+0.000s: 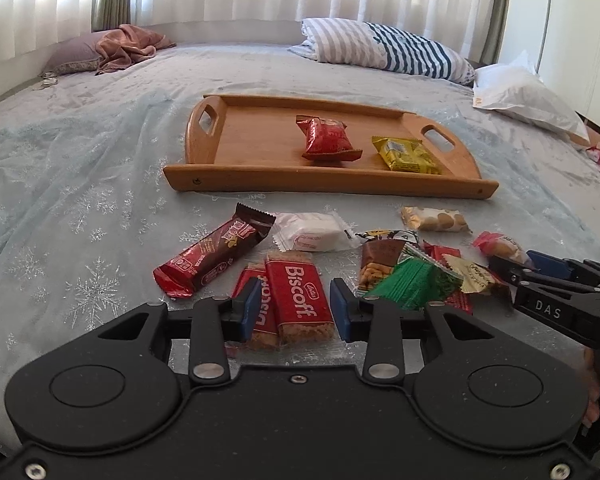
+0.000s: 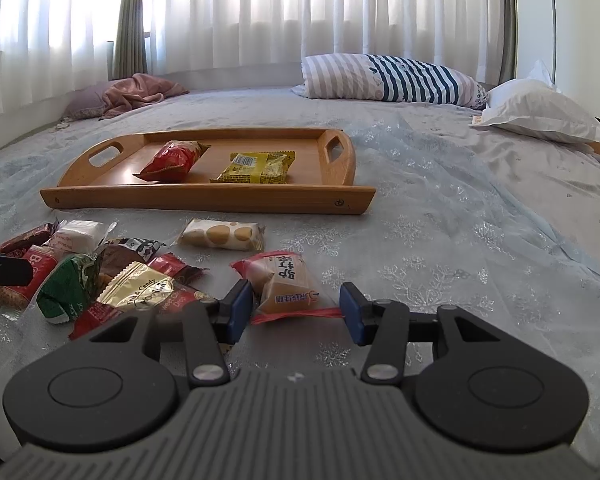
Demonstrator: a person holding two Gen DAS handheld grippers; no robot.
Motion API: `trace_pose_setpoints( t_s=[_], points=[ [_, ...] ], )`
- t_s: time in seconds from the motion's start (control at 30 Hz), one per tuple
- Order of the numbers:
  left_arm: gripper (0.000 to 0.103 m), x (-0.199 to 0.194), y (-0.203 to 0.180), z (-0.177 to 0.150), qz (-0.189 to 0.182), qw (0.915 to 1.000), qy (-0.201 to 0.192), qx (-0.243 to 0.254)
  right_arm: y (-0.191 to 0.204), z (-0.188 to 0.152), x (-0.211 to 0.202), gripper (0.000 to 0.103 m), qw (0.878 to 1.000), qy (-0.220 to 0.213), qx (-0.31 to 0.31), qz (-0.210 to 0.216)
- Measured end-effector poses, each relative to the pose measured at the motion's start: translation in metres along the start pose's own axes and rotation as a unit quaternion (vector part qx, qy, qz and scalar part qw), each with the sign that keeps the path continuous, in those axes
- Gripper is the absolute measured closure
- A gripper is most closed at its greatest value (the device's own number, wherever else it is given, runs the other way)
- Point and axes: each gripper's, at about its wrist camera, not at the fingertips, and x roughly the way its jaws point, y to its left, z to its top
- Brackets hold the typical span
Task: Organize snacks
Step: 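Grasp a red Biscoff packet with the left tool while the right tool grasps the pink-wrapped pastry, then carry the Biscoff packet with the left tool while the right tool carries the pastry onto the tray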
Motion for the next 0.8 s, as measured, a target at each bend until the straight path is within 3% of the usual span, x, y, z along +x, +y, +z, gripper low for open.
trace_pose_setpoints(
  t_s=[0.07,0.13,0.23,0.47,0.6,0.8],
  points=[
    [0.069,0.002,-0.002,0.000,-0.005,1.0000,0.000,0.002,0.000,0.000,0.000,0.050,1.000,0.000,0.000,0.000],
    [0.079,0.001,-0.005,0.001,-0.023,0.9997,0.005,0.011,0.000,0.000,0.000,0.050,1.000,0.000,-0.001,0.000],
    [0.078,-0.001,-0.009,-0.001,-0.047,0.9987,0.012,0.016,0.000,0.000,0.001,0.050,1.000,0.000,-0.001,0.000],
    [0.077,0.007,-0.014,-0.002,-0.033,0.9992,0.011,0.017,0.000,0.000,0.001,0.049,1.000,0.000,-0.002,0.000],
    [0.068,0.011,-0.019,-0.003,-0.031,0.9992,0.013,0.022,0.001,0.000,0.002,0.049,1.000,0.000,-0.005,-0.001],
    [0.067,0.018,-0.028,-0.006,-0.011,0.9991,0.008,0.041,0.002,-0.001,0.004,0.048,1.000,-0.001,-0.011,-0.002]
  ],
)
